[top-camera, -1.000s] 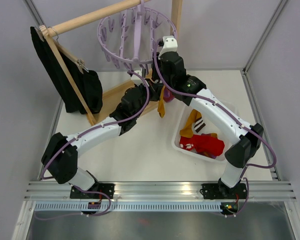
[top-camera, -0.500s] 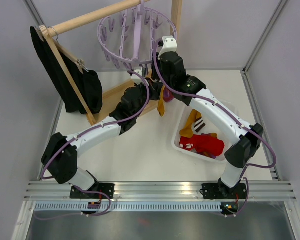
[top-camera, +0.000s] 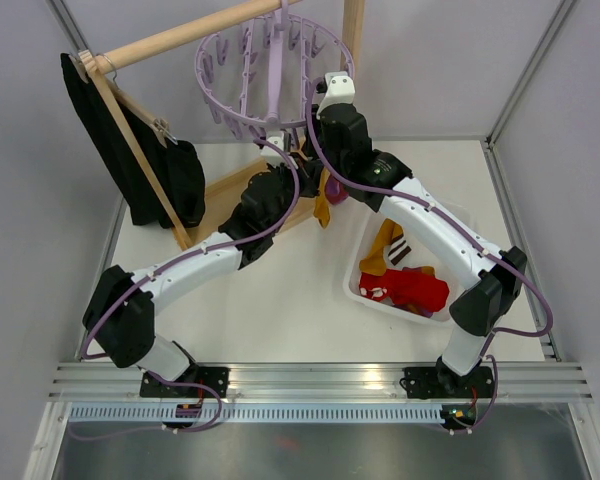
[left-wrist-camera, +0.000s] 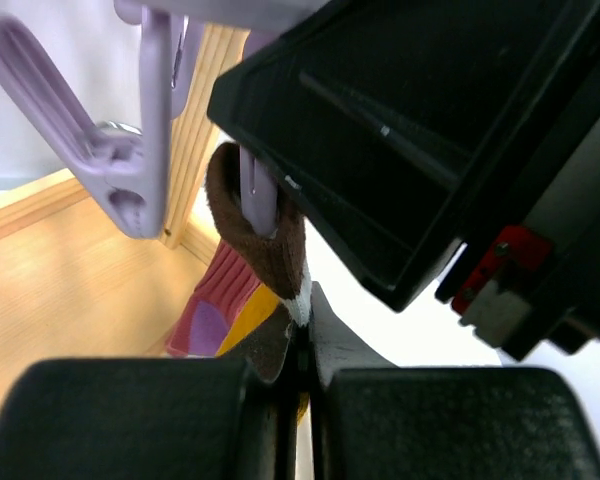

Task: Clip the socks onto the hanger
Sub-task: Clamp the sock onto the hanger, then pick up the sock from the bin.

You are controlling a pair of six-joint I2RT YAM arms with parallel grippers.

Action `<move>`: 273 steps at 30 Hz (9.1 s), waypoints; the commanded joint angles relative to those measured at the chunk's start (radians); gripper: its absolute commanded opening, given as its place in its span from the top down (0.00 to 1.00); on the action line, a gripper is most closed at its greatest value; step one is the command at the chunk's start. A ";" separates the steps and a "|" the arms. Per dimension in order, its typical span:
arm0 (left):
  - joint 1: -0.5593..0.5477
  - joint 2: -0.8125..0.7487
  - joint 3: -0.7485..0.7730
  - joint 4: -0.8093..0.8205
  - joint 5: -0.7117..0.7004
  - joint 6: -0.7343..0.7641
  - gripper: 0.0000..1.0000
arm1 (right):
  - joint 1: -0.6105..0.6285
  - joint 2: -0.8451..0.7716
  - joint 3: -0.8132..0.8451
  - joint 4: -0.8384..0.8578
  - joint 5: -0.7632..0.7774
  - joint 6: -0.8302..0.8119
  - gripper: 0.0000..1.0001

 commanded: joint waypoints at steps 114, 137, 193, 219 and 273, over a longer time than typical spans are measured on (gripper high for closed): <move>0.000 -0.389 0.179 -0.758 0.124 0.113 0.34 | -0.528 -0.250 -1.101 0.143 -0.226 0.338 0.52; 0.000 -0.367 0.075 -0.621 0.253 0.137 0.35 | -0.528 -0.279 -1.032 0.131 -0.203 0.309 1.00; -0.376 0.576 0.253 0.572 -0.187 0.582 0.37 | -0.528 -0.480 -0.466 -0.346 -0.370 0.292 1.00; -0.375 0.601 0.277 0.604 -0.276 0.588 0.48 | -0.528 -0.499 -0.440 -0.368 -0.393 0.290 1.00; -0.364 0.256 0.210 0.429 -0.057 0.527 0.98 | -0.528 -0.470 -0.232 -0.429 -0.310 0.235 0.32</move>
